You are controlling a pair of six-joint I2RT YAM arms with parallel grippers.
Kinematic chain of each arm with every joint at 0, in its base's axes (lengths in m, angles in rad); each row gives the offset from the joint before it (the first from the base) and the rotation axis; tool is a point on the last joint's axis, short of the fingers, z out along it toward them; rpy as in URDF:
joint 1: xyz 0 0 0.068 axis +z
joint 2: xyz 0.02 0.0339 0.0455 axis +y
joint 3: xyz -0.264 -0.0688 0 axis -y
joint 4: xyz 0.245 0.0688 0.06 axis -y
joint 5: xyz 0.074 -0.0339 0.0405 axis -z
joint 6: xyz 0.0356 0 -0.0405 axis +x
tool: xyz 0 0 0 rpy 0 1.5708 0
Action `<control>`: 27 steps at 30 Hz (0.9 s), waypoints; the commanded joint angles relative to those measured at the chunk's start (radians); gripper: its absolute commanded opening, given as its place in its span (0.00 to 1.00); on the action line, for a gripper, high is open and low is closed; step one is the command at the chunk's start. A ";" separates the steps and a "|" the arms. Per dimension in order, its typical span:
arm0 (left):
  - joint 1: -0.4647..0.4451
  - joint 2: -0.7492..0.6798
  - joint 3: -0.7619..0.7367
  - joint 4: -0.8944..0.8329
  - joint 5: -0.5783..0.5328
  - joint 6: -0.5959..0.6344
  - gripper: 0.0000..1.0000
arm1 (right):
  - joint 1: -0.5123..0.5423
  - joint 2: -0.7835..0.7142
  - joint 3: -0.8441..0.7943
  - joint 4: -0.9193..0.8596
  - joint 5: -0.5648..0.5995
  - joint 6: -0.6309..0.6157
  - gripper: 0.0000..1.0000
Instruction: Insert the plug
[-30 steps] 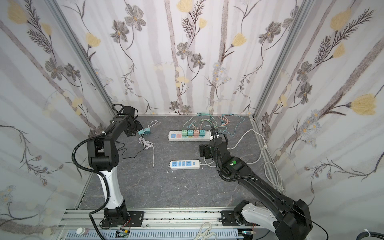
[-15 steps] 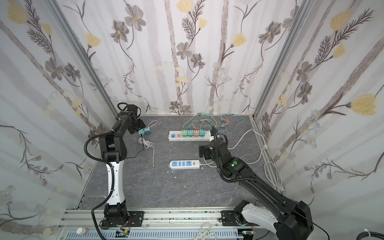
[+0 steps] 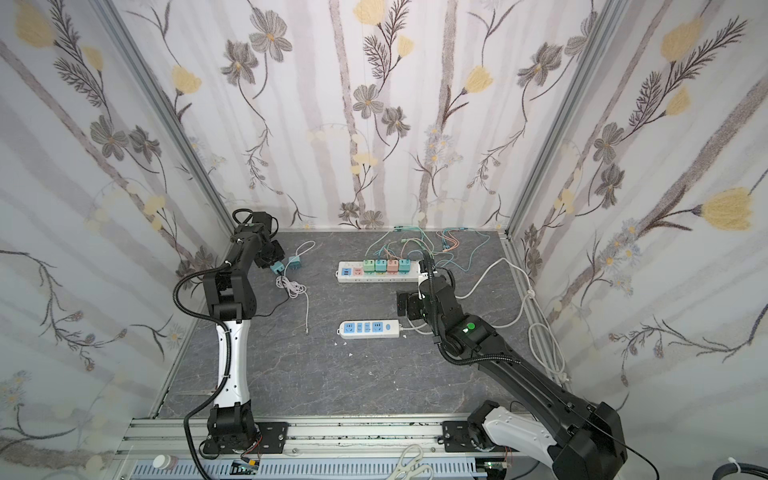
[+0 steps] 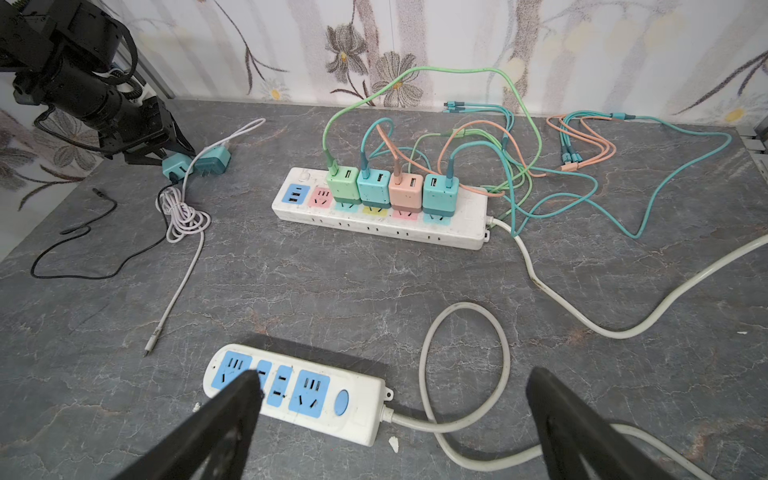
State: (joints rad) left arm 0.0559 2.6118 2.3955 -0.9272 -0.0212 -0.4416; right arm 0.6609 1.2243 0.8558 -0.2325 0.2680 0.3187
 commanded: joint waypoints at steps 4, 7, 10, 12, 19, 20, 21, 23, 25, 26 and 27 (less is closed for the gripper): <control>-0.001 -0.187 -0.297 0.104 0.097 -0.013 0.32 | 0.003 0.004 0.002 0.002 -0.016 0.021 0.99; -0.003 -0.307 -0.494 0.198 0.116 -0.032 0.32 | 0.005 0.009 -0.003 0.008 -0.019 0.025 0.99; -0.003 -0.422 -0.696 0.290 0.122 -0.056 0.32 | 0.005 0.017 0.000 0.013 -0.027 0.023 0.99; -0.005 -0.490 -0.811 0.343 0.125 -0.067 0.32 | 0.006 0.023 0.002 0.016 -0.031 0.020 0.99; -0.033 -0.713 -1.100 0.463 0.114 -0.110 0.27 | 0.006 0.055 0.002 0.046 -0.070 0.031 0.99; -0.045 -0.744 -1.126 0.469 0.108 -0.127 0.26 | 0.006 0.064 0.000 0.057 -0.077 0.045 0.99; -0.057 -0.771 -1.149 0.477 0.108 -0.142 0.26 | 0.006 0.072 -0.002 0.068 -0.082 0.061 1.00; -0.094 -0.833 -1.198 0.503 0.095 -0.183 0.26 | 0.006 0.098 -0.003 0.093 -0.089 0.113 0.99; -0.136 -0.885 -1.234 0.522 0.085 -0.217 0.26 | 0.006 0.126 -0.002 0.122 -0.099 0.172 0.99; -0.157 -0.910 -1.247 0.531 0.078 -0.234 0.26 | 0.006 0.141 0.000 0.142 -0.112 0.199 0.99; -0.177 -0.929 -1.255 0.540 0.075 -0.246 0.26 | 0.007 0.157 0.002 0.160 -0.123 0.229 0.99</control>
State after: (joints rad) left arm -0.0872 1.7260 1.1618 -0.4530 0.0818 -0.6136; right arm 0.6666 1.3533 0.8551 -0.1707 0.1844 0.4370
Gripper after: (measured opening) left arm 0.402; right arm 0.994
